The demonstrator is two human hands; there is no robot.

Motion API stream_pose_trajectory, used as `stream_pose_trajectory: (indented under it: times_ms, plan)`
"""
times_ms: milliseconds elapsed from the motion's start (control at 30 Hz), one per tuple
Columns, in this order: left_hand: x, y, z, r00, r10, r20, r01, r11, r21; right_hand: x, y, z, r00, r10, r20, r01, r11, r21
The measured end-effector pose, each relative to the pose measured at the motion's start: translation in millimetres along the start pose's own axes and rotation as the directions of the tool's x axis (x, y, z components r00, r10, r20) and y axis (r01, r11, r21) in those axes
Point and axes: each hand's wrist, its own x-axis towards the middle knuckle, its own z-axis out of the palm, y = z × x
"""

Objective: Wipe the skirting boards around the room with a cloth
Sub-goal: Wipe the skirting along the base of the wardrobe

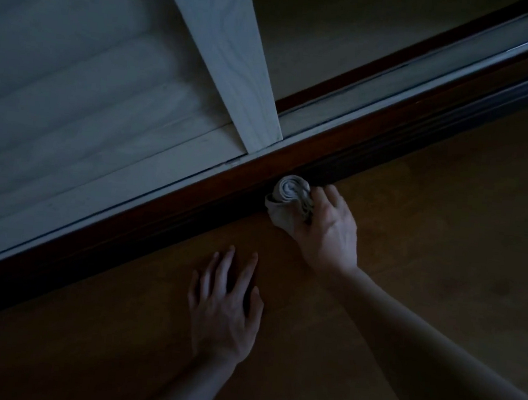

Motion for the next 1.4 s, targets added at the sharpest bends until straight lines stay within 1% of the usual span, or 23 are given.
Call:
stream_pose_trajectory:
  times_ms: [100, 267, 400, 467, 600, 667, 733, 800, 867, 933, 1033, 1100, 1167, 1233, 1333, 1400]
  plan:
    - [-0.3, -0.8, 2.6, 1.0, 0.003, -0.015, -0.003, 1.0, -0.003, -1.6, 2.4, -0.5, 0.998, 0.043, -0.05, -0.043, 0.999, -0.004]
    - [-0.2, -2.2, 4.6, 0.999, 0.013, -0.035, -0.013, 1.0, -0.007, -5.4, -13.1, 10.4, 0.997, -0.067, 0.046, 0.068, 0.997, -0.036]
    - [-0.2, -1.6, 4.6, 0.999, 0.011, -0.039, -0.012, 1.0, -0.013, -5.3, -10.4, 11.5, 1.0, -0.009, -0.027, 0.008, 1.0, -0.015]
    - [-0.1, -1.9, 4.9, 0.999, 0.013, -0.039, -0.014, 1.0, -0.014, -7.9, -12.7, 15.4, 0.999, -0.008, -0.036, 0.007, 1.0, -0.028]
    - [-0.5, -2.8, 5.0, 0.999, 0.02, -0.036, -0.02, 1.0, -0.005, -11.5, -26.5, 25.4, 0.994, -0.089, 0.066, 0.089, 0.996, 0.007]
    - [-0.1, -3.3, 5.6, 0.999, 0.023, -0.038, -0.023, 1.0, -0.003, -10.0, -27.7, 24.6, 0.992, -0.088, 0.095, 0.086, 0.996, 0.026]
    - [-0.5, -4.2, 7.0, 0.999, 0.023, -0.039, -0.024, 1.0, -0.018, -7.2, -17.9, 16.0, 0.996, -0.052, 0.072, 0.051, 0.998, 0.02]
    - [-0.9, -4.4, 7.3, 0.999, 0.017, -0.038, -0.019, 0.999, -0.037, -1.5, -0.2, 1.1, 0.998, 0.056, 0.025, -0.057, 0.998, 0.015]
    - [-1.0, -3.6, 7.1, 0.999, 0.009, -0.034, -0.011, 0.999, -0.051, 4.6, 14.3, -15.1, 0.985, 0.172, -0.022, -0.172, 0.985, -0.001]
    - [-1.1, -1.7, 6.0, 0.999, 0.007, -0.032, -0.009, 0.998, -0.059, 9.0, 17.3, -24.0, 0.977, 0.211, -0.034, -0.213, 0.976, -0.042]
    - [-0.5, -2.2, 5.5, 1.0, 0.006, -0.025, -0.008, 0.998, -0.061, 10.2, 11.5, -23.4, 0.988, 0.153, 0.0, -0.152, 0.988, -0.036]
    - [-0.5, -1.9, 4.2, 1.0, 0.004, -0.017, -0.005, 0.998, -0.059, 10.0, 11.6, -23.9, 0.991, 0.126, -0.04, -0.126, 0.992, -0.008]
    - [-1.2, -0.9, 2.4, 1.0, 0.004, -0.01, -0.005, 0.998, -0.059, 10.2, 14.7, -23.7, 0.985, 0.149, -0.086, -0.149, 0.989, 0.003]
    - [-1.2, -0.4, 0.9, 1.0, 0.006, -0.004, -0.006, 0.998, -0.056, 8.9, 13.4, -19.9, 0.989, 0.132, -0.068, -0.132, 0.991, 0.003]
    - [-0.6, -0.3, 0.3, 1.0, -0.001, -0.004, 0.001, 0.998, -0.068, 9.6, 11.7, -17.3, 0.999, 0.038, -0.028, -0.039, 0.999, -0.032]
    - [-1.5, 0.4, -0.5, 1.0, -0.002, 0.0, 0.002, 0.997, -0.075, 13.9, 20.6, -26.9, 0.999, 0.038, -0.034, -0.039, 0.999, -0.015]
